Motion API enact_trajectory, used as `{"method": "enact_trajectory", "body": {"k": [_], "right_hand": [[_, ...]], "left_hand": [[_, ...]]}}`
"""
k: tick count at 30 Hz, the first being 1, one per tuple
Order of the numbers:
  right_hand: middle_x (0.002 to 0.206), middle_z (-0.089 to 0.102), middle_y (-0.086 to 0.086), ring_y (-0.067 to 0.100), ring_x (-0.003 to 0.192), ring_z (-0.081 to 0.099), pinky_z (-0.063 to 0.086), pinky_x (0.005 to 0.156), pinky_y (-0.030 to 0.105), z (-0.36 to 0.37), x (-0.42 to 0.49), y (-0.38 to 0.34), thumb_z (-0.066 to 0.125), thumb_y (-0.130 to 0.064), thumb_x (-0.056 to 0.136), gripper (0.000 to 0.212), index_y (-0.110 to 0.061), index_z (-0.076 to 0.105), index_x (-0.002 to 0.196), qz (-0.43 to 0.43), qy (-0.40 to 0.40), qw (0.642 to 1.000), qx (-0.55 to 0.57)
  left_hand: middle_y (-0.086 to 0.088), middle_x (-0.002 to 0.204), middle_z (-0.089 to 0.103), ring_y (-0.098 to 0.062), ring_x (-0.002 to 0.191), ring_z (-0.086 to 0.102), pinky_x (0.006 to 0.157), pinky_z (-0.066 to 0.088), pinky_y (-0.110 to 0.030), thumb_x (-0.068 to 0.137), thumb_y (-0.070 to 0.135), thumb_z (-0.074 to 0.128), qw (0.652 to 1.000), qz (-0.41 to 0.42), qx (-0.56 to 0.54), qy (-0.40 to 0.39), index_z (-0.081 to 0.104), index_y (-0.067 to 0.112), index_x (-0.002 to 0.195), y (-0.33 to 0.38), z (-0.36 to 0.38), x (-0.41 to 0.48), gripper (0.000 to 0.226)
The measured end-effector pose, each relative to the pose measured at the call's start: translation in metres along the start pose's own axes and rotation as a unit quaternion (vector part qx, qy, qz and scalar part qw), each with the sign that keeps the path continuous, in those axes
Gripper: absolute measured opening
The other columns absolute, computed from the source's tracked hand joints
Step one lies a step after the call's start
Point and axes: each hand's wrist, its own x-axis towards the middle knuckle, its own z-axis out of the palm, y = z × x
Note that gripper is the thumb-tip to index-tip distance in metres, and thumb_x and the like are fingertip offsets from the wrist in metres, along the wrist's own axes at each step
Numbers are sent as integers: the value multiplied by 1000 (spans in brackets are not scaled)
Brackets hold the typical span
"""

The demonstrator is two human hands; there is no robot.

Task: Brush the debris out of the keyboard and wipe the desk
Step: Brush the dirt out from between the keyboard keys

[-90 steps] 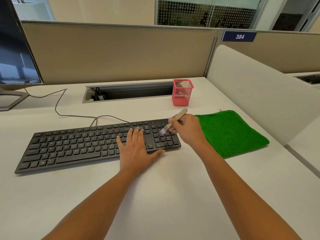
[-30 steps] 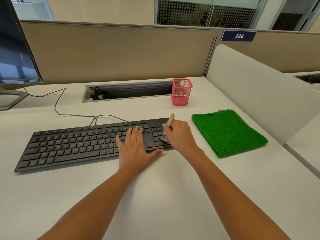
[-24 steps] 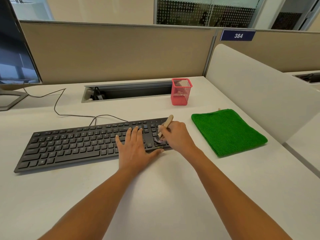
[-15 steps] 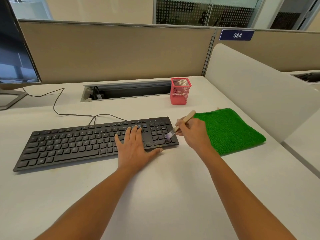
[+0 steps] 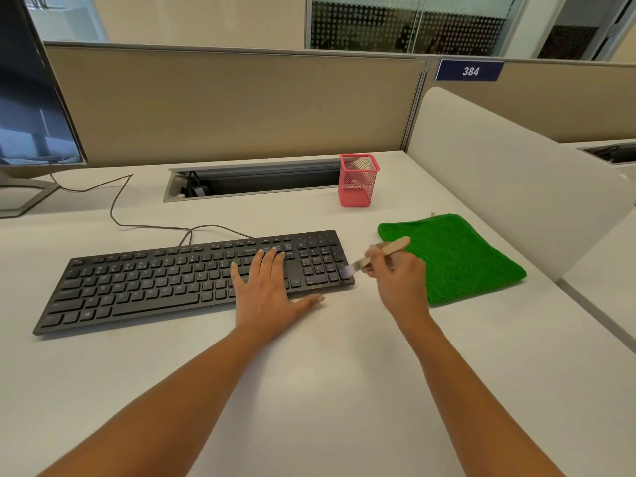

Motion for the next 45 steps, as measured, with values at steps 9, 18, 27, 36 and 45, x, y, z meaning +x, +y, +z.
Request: {"method": "enact_trajectory", "body": {"k": [9,18,27,36,45], "right_hand": [[77,71,14,26,70,68,55,67,41,34,-35,-5,50,-18,96,28,0,71,90,-79,-63,995,7],[74,69,12,27,68,68,56,67,46,13,-28,9,53,-11,93,22,3,69,89,-49,40,996,55],[78,70,11,30,77,70,56,76,49,42,-45,-1,53,-16,95,26,2,71,93,-10,-90,987,135],[78,71,16,32,73,69,55,71,49,42,-44,-5,52,-17,95,26,1,71,93,-12,-77,993,94],[85,71,15,28,81,70,56,81,40,39,-8,-20,51,-19,96,28,2,70,98,37,-75,989,118]], "left_hand": [[2,158,12,-16,146,2,114,-6,-54,44,94,-17,1000,-9,12,11,17,19,149,-21,-5,-10,134],[0,157,18,-17,146,8,113,-6,-55,47,97,-12,999,-24,-15,29,28,18,147,-48,-8,-33,133],[2,158,15,-14,146,5,113,-6,-54,42,97,-17,997,-65,-22,19,23,20,149,-63,-8,-45,137],[3,158,13,-14,147,3,114,-4,-54,44,96,-16,998,-65,-17,19,20,22,149,-62,-7,-44,134],[2,157,19,-16,146,8,113,-3,-55,47,97,-10,997,-61,-33,28,25,20,148,-63,-6,-45,132]]}}
